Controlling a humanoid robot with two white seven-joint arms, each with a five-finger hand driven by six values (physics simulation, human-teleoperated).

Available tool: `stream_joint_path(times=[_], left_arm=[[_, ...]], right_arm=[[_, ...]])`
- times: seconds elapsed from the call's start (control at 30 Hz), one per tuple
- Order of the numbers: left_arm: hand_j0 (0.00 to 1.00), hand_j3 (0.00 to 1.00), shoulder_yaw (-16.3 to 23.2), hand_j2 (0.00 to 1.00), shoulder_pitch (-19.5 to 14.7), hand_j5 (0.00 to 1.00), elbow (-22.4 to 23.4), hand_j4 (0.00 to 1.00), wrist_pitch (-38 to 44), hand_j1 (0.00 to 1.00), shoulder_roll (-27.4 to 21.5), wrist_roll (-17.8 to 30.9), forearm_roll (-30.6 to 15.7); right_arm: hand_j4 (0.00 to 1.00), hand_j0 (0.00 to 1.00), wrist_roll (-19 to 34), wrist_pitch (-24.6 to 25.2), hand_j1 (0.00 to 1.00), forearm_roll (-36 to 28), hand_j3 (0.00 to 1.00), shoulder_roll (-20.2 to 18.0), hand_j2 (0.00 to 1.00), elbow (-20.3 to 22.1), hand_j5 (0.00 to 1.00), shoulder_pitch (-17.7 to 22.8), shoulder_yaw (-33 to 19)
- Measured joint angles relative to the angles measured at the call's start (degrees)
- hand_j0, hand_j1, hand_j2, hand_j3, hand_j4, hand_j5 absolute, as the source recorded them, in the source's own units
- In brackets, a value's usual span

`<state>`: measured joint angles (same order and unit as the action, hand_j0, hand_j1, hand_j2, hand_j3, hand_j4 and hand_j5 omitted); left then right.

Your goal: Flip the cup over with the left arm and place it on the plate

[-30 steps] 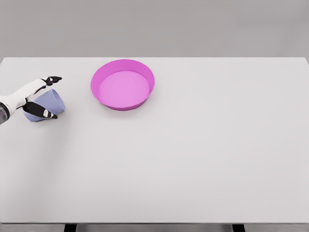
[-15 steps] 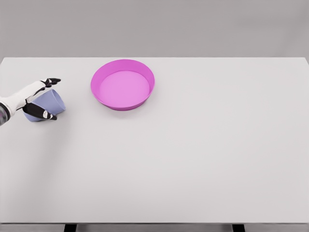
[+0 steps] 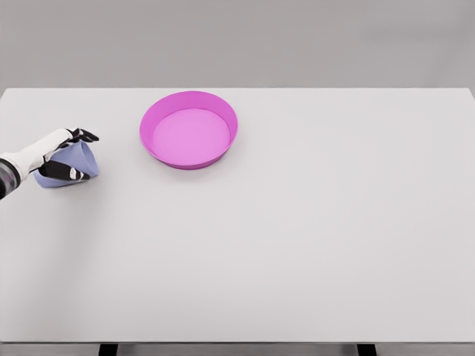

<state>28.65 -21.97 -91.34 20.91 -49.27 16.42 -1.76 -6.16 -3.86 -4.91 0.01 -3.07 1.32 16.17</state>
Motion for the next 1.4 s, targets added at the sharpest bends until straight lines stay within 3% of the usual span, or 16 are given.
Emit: stream_joint_path(times=[0.5,1.0,1.4], left_arm=[[0.63,0.63,-0.52,0.63,-4.22,0.63,-0.45,0.63,-2.72,0.63,1.26,-0.42,-0.77],[0.62,0.62,-0.94,0.62,-7.82,0.62,0.94,0.62,-9.28,0.62,4.83,-1.03,-9.08],[0.62,0.62,-3.03,0.62,-7.91,0.62,3.71,0.62,-15.28,0.62,10.24,-1.09,-12.67]], right_arm=[[1.0,1.0,0.01,0.0,1.0,0.0,1.0,0.0,1.0,0.0,1.0,0.0,0.01],[1.0,1.0,0.0,0.0,1.0,0.0,1.0,0.0,1.0,0.0,1.0,0.0,0.0],[1.0,1.0,0.0,0.0,1.0,0.0,1.0,0.0,1.0,0.0,1.0,0.0,0.0]])
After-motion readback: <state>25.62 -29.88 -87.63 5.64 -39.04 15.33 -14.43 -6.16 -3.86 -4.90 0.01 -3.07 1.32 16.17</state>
